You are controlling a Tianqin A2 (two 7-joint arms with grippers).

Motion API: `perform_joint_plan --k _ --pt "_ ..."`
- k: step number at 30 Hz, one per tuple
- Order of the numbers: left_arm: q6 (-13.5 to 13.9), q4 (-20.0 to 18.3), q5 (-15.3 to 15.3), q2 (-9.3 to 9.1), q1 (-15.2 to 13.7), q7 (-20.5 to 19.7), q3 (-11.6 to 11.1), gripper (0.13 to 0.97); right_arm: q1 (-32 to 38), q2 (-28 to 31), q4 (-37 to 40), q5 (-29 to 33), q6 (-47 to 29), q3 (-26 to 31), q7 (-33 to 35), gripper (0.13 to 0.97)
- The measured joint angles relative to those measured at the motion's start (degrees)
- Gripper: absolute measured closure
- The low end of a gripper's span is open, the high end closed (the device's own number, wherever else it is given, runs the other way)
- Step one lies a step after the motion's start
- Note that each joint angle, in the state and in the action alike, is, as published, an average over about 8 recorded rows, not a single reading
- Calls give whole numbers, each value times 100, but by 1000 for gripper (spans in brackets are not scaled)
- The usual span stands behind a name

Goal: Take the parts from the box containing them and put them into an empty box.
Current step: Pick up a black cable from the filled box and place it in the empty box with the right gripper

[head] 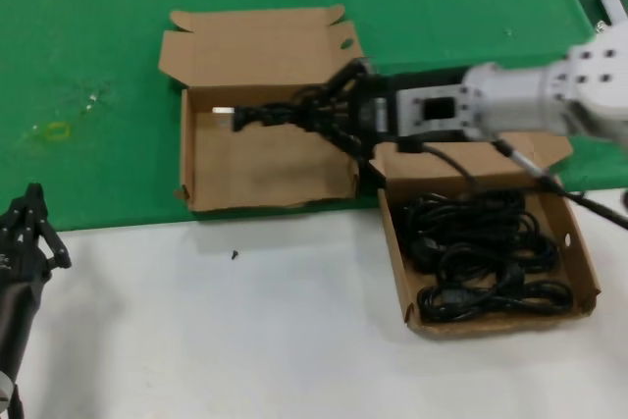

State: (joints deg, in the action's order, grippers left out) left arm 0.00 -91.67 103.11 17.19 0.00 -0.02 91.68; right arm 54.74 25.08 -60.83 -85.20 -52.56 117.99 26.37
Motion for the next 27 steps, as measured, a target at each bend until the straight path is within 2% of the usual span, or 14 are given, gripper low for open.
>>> perform_joint_plan --k 16,27 --pt "0 0 0 0 0 0 0 954 505 -1223 1740 60 584 191 1286 916" --pt "0 0 0 0 0 0 0 954 1147 -1900 3865 -236 795 -162 2914 916"
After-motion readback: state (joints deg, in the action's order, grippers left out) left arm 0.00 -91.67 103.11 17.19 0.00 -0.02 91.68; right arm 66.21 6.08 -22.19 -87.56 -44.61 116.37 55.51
